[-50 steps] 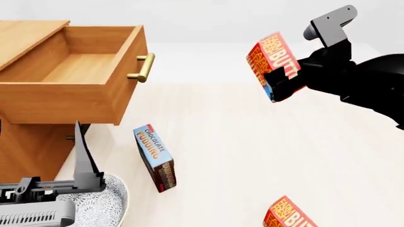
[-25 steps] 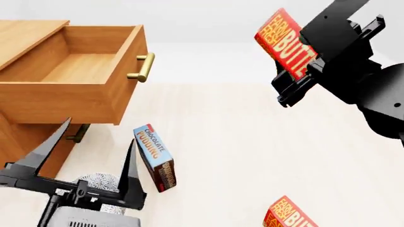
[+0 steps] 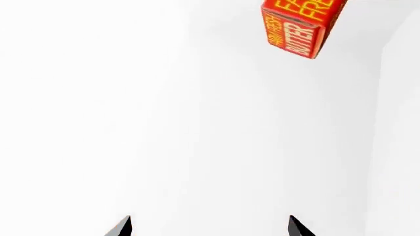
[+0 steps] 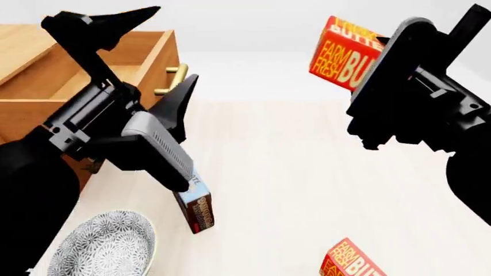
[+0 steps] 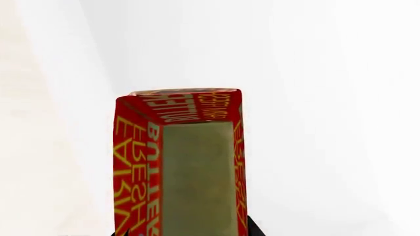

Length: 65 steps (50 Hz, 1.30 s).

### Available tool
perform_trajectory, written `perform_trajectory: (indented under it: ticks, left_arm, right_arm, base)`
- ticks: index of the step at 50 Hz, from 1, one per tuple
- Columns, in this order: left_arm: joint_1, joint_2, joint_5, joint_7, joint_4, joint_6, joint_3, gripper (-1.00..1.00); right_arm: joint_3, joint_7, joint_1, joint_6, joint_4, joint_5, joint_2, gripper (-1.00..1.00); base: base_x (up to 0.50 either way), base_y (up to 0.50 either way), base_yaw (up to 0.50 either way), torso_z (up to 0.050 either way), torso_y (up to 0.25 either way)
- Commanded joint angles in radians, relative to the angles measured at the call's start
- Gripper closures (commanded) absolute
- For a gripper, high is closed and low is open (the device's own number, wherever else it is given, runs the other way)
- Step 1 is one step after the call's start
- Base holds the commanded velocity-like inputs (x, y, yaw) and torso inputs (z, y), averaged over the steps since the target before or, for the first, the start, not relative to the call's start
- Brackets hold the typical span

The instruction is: Put the butter at the front in the top drawer of the cabinet and close it.

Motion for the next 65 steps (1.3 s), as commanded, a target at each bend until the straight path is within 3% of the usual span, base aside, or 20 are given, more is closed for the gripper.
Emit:
perform_trajectory:
  ticks: [1,9,20,65]
  left_arm:
    - [-0.315,-0.006,0.147,0.192,-0.214,0.229,0.154,-1.0]
    - [-0.453,0.006,0.209,0.222,-0.384,0.468,0.233,-1.0]
    - [-0.538,0.037,0.222,0.253,-0.485,0.605,0.281,-1.0]
    - [-0.483,0.081,0.264,0.168,-0.523,0.649,0.317,-1.0]
  right_arm:
    - [0.013,0.032,0.047,0.027,-0.041,-0.132,0.026,1.0]
    - [0.033,0.022,0.065,0.036,-0.021,-0.122,0.008,1.0]
    - [0.015,-0.055,0.129,0.009,0.031,-0.167,-0.031,1.0]
    - [-0.056,-0.094,0.139,0.114,-0.04,-0.211,-0.107,1.0]
  base:
    - [0.0,0.0,0.0,0.0,0.0]
    - [0.0,0.0,0.0,0.0,0.001]
    - [0.0,0.0,0.0,0.001,0.001]
    - [0.0,0.0,0.0,0.0,0.001]
